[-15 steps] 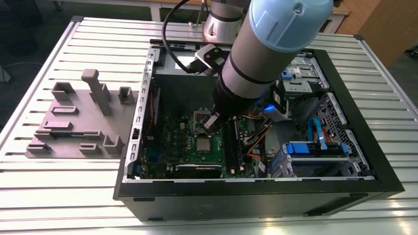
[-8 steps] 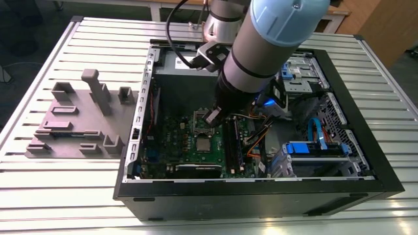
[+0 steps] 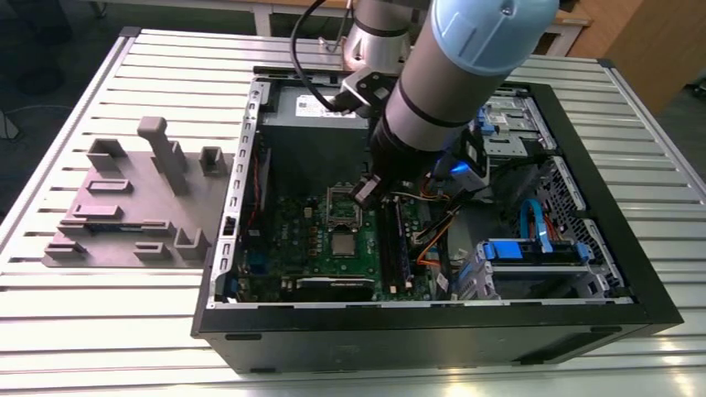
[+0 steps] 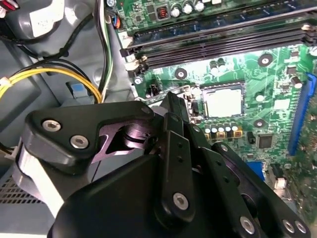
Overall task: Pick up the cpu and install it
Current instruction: 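Close the cpu cover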
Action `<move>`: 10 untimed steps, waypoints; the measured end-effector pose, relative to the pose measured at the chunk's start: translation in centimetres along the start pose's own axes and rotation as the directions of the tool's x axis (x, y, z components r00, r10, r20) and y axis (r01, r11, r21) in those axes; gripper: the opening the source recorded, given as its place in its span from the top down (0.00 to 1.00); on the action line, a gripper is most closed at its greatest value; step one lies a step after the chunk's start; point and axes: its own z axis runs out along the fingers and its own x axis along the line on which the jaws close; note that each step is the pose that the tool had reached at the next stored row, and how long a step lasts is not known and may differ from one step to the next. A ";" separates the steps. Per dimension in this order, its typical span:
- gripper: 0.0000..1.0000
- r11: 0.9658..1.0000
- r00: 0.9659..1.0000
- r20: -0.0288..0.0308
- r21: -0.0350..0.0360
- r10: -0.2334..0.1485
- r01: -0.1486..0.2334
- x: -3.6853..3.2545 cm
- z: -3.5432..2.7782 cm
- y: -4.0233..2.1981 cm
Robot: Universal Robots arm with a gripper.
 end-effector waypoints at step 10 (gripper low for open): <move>0.90 0.999 0.999 0.037 -0.036 -0.007 0.008 -0.49 0.71 -0.58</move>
